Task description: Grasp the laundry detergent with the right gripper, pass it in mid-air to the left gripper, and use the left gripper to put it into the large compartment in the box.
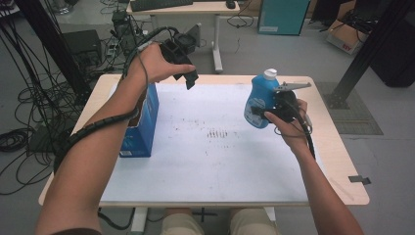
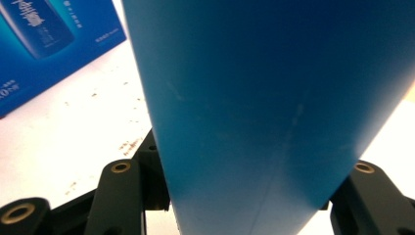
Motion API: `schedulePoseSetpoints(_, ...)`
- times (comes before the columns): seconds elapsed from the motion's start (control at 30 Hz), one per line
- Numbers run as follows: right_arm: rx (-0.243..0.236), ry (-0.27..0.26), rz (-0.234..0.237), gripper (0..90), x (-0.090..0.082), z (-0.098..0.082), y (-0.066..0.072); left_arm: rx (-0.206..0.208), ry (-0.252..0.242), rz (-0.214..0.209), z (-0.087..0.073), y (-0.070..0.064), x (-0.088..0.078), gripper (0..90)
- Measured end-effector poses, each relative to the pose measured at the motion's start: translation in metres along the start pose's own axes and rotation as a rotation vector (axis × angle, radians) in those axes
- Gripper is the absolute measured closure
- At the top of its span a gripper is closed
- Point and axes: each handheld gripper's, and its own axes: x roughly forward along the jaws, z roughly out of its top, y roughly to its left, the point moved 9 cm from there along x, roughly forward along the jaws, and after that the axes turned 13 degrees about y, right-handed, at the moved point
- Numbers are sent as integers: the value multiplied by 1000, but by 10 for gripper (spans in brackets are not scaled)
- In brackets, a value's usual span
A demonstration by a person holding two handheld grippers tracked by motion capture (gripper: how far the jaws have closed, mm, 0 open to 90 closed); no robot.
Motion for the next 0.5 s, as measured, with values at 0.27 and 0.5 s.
schedulePoseSetpoints(0.27,-87,41,78,444,19,31,15,133,45,13,4,2,3,55)
schedulePoseSetpoints(0.5,-184,46,154,442,37,54,37,222,38,-11,3,-2,1,53)
